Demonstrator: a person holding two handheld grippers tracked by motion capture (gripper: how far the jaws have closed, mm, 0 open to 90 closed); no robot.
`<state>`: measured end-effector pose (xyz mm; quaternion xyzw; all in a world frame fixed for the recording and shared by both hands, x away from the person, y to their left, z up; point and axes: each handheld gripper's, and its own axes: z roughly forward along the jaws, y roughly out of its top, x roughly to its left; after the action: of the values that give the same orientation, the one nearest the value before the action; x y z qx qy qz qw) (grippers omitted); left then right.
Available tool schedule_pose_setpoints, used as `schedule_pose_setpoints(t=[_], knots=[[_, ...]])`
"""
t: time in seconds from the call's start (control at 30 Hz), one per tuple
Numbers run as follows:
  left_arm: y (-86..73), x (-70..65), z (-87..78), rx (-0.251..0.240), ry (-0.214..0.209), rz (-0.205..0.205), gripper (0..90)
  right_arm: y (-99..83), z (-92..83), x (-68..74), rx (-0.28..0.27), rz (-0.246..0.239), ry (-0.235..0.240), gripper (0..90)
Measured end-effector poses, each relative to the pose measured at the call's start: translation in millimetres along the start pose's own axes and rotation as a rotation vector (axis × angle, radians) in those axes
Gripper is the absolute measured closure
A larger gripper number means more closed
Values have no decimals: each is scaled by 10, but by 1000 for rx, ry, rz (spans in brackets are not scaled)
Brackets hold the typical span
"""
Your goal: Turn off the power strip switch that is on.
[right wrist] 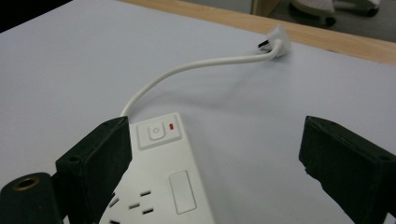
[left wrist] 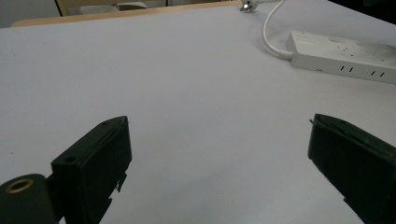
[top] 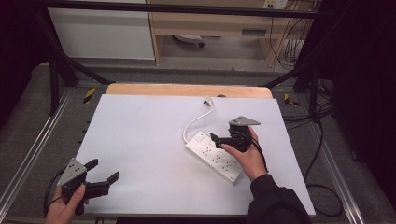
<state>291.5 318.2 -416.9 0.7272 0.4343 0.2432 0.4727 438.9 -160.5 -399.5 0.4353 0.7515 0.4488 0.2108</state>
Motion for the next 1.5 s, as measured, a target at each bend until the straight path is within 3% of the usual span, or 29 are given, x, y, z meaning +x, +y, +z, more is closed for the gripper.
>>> schedule_pose_setpoints(t=[0.33,0.7,1.27,1.5], knots=[[0,-1,2,1,1,0,62,101,-119,-75,-38,-6,-6,35],[0,-2,2,1,2,0,62,102,-302,-203,-87,-15,-14,37],[-1,-2,4,2,5,1,61,69,-650,-453,-162,-15,-71,69],[-1,-3,4,2,6,0,61,-38,-824,-587,-192,-14,-112,68]])
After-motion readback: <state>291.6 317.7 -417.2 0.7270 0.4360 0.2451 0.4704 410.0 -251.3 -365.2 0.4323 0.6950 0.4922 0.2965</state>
